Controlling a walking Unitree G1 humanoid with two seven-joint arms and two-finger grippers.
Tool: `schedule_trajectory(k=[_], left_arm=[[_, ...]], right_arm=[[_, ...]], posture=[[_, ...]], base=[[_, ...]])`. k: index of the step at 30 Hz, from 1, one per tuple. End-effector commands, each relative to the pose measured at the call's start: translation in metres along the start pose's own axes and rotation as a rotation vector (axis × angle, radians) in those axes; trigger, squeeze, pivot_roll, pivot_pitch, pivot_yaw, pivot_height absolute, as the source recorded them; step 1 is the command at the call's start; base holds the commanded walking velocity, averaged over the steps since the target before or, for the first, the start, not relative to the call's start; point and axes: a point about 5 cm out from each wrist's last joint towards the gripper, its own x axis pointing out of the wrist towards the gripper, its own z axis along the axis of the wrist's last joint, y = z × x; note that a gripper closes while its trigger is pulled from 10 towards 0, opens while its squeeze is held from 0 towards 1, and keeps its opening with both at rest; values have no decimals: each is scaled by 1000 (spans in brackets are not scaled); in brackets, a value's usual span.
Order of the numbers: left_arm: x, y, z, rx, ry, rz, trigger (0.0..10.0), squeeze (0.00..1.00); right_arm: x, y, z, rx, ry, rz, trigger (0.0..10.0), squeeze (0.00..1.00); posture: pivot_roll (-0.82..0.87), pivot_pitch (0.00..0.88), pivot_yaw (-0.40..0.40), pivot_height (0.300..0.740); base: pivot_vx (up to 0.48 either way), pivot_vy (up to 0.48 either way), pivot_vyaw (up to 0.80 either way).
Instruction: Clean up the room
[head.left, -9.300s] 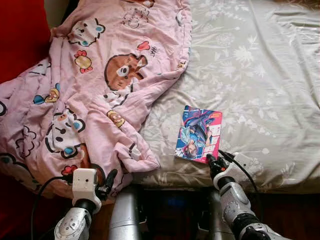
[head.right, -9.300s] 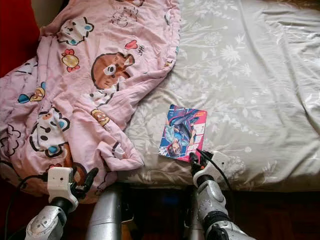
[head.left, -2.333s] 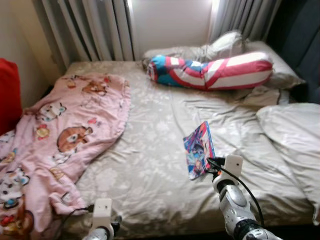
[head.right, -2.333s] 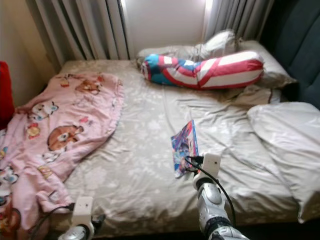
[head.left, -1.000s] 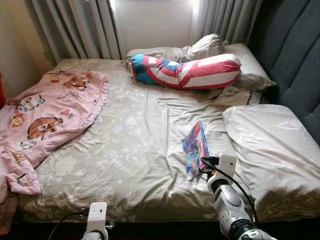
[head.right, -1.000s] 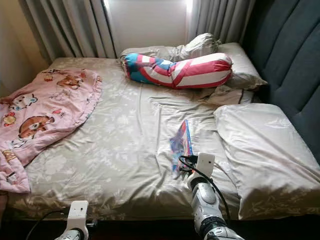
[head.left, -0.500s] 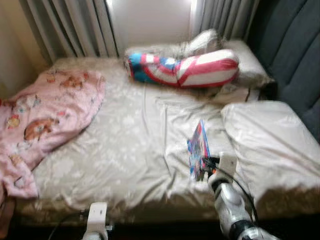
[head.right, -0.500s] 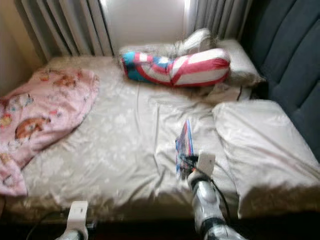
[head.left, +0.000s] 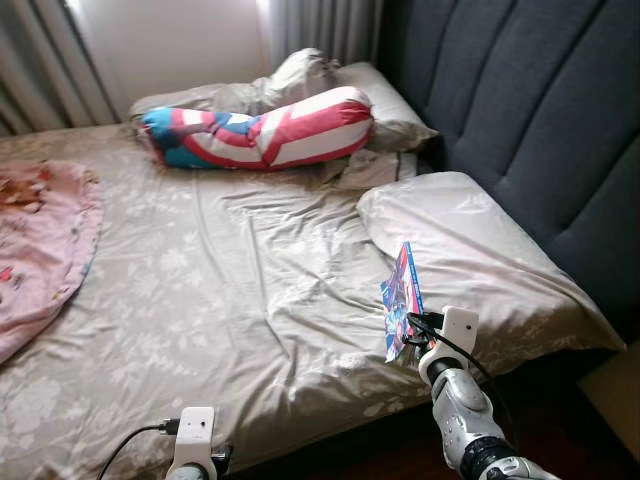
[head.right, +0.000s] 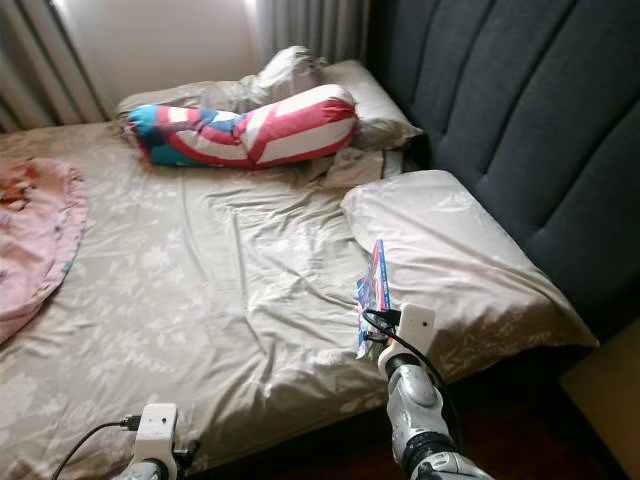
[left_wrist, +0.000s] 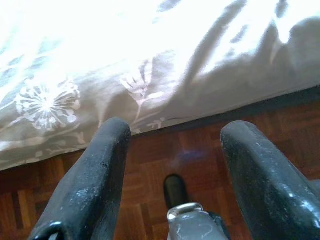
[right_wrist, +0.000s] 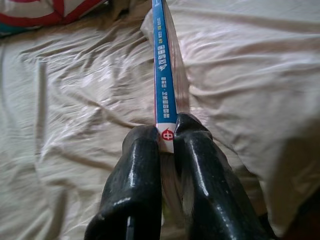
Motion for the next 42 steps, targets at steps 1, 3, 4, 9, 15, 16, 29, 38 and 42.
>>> schedule_trajectory(k=[1,3,4,9,15,16,29,38,42], left_arm=[[-2,0,-9,0,30,-3,10000,0],[-2,0,-8,-1,30,-4,10000,0],[-2,0,-8,-1,30,-5,10000,0],[-2,0,-8,2,29,-6,10000,0],[-2,-1,-8,0,28,-8,10000,0],[-2,-1,-8,0,28,-8,10000,0],[-2,-1,-7,-4,24,-13,10000,0],[-2,-1,-7,-7,22,-13,10000,0],[-2,-1,-7,-7,22,-14,10000,0]], right_arm=[[3,6,8,-3,-37,20,10000,0],[3,6,8,-5,-37,21,10000,0],[3,6,9,-5,-37,22,10000,0],[3,6,9,-5,-39,22,10000,0],[3,6,8,-4,-38,21,10000,0],[3,6,8,-3,-38,22,10000,0],[3,7,9,6,-47,26,10000,0],[3,8,9,11,-51,29,10000,0],[3,8,9,13,-49,28,10000,0]], posture=[[-83,12,-14,740],[-83,12,-14,740],[-82,12,-14,740],[-82,13,-14,740],[-83,12,-14,740],[-81,14,-15,740],[-82,14,-16,740],[-78,14,-16,740],[-79,14,-16,740]], base=[[0,0,0],[0,0,0],[0,0,0],[0,0,0],[0,0,0],[0,0,0],[0,0,0],[81,0,0],[247,0,0]])
